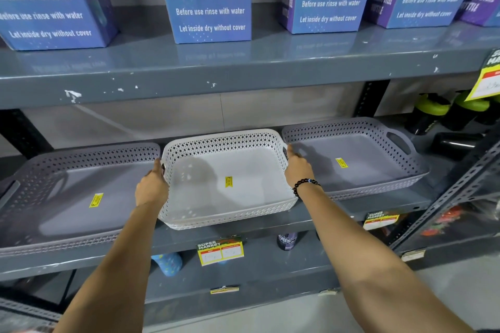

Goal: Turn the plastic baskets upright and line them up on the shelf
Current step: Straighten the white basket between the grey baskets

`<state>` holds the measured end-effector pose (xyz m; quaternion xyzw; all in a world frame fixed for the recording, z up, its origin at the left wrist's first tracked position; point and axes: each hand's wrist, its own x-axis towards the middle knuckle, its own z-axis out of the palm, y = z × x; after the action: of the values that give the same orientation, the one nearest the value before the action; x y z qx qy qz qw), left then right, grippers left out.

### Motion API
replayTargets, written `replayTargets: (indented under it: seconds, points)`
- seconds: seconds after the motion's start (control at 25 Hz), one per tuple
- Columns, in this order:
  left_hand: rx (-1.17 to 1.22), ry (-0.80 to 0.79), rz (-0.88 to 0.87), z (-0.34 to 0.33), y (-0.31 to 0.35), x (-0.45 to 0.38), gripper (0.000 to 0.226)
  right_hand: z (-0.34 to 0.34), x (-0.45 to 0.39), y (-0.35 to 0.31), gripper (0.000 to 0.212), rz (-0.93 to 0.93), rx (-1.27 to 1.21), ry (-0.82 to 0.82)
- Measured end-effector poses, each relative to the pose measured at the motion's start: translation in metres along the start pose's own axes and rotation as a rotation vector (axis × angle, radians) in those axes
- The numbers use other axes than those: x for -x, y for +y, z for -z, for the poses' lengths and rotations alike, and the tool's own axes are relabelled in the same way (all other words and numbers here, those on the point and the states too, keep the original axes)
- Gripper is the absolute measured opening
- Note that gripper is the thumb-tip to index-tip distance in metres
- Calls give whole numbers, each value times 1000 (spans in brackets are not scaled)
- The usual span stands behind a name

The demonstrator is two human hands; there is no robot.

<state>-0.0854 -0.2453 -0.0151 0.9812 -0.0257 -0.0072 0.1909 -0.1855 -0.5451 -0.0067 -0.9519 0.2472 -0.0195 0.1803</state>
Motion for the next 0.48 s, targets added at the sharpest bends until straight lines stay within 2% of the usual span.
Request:
replayTargets:
  seconds: [0.48]
  points:
    - [-4,-12,0,3,-1,19,66,-4,11,10,69,-9,-47,8]
